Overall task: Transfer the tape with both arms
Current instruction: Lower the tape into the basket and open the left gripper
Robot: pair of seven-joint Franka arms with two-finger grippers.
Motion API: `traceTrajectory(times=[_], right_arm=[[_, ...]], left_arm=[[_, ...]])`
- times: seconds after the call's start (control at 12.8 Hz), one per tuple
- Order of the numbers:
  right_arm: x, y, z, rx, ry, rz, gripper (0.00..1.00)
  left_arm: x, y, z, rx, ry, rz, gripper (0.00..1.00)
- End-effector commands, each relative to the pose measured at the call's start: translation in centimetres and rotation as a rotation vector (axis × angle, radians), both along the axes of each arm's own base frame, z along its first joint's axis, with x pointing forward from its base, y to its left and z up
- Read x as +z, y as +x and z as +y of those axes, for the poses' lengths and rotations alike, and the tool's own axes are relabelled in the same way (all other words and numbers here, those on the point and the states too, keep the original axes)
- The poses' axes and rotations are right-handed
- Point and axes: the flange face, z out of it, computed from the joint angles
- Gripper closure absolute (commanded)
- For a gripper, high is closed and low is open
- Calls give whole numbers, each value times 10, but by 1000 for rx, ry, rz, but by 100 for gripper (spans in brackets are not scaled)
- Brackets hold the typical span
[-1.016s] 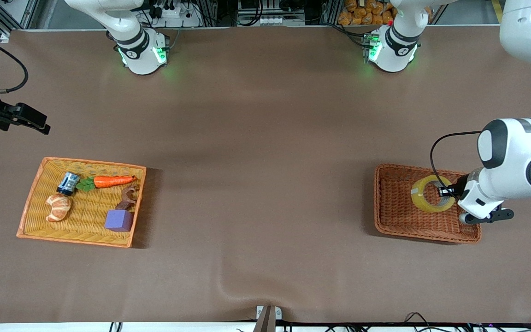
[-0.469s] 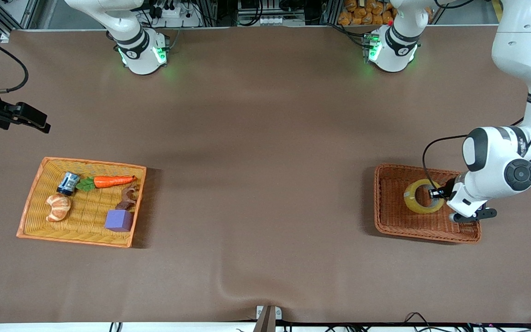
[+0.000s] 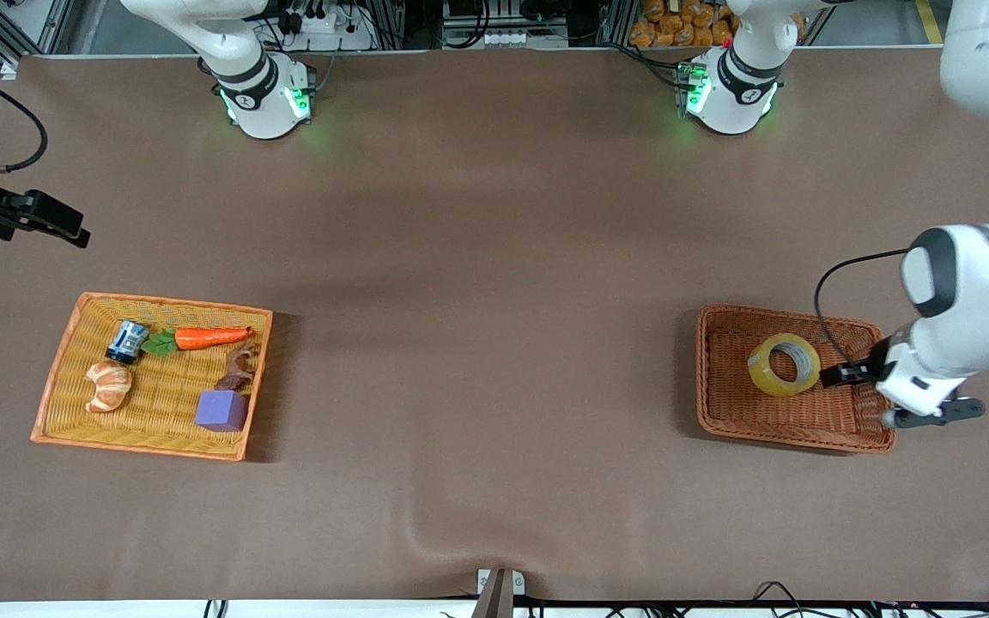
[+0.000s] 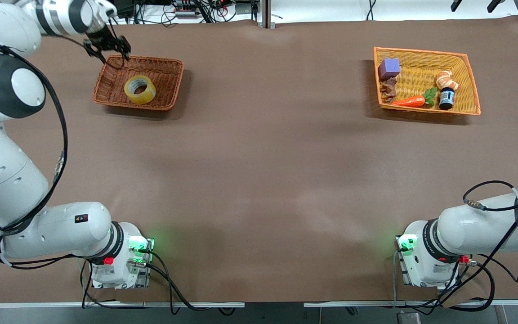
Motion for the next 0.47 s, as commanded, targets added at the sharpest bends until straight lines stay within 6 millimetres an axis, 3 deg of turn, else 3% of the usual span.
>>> traceTrajectory(times=[0.0, 0.16, 0.39], right_arm=[[8, -8, -30, 51, 28, 18, 0], [8, -8, -30, 82, 58, 14, 0], [8, -4, -23, 62, 54, -2, 0]], left_arm=[[101, 0, -11, -32, 31, -8, 0], [156, -12, -19, -35, 28, -21, 0], [232, -50, -42, -55, 42, -57, 0]])
